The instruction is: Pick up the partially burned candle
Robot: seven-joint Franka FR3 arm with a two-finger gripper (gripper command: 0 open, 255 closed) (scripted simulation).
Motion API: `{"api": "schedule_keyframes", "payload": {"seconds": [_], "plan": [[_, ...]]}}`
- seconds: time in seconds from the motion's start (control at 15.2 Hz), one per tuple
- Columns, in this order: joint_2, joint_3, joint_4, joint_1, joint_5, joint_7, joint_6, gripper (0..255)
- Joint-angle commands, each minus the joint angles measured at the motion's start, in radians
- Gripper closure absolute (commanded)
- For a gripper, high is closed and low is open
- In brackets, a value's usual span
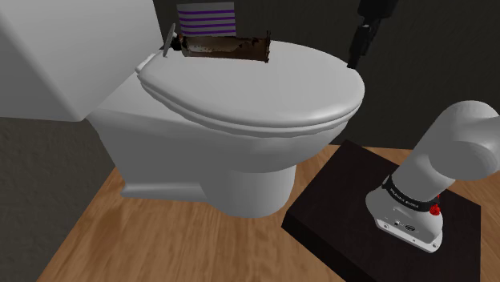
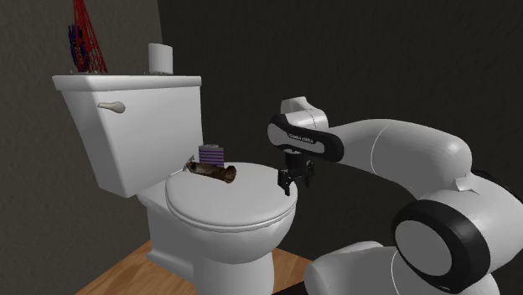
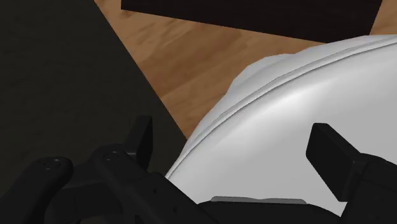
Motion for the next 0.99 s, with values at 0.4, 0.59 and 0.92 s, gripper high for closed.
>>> {"api": "schedule_keyframes", "payload": {"seconds": [0.4, 0.59, 0.92], "plan": [[0.220, 0.015, 0.171, 0.064, 0.089, -0.035, 0.023, 0], [0.325, 0.023, 0.268, 0.093, 0.132, -0.056, 0.021, 0], [0.497, 0.038, 0.447, 0.136, 0.200, -0.092, -0.004, 0]]}}
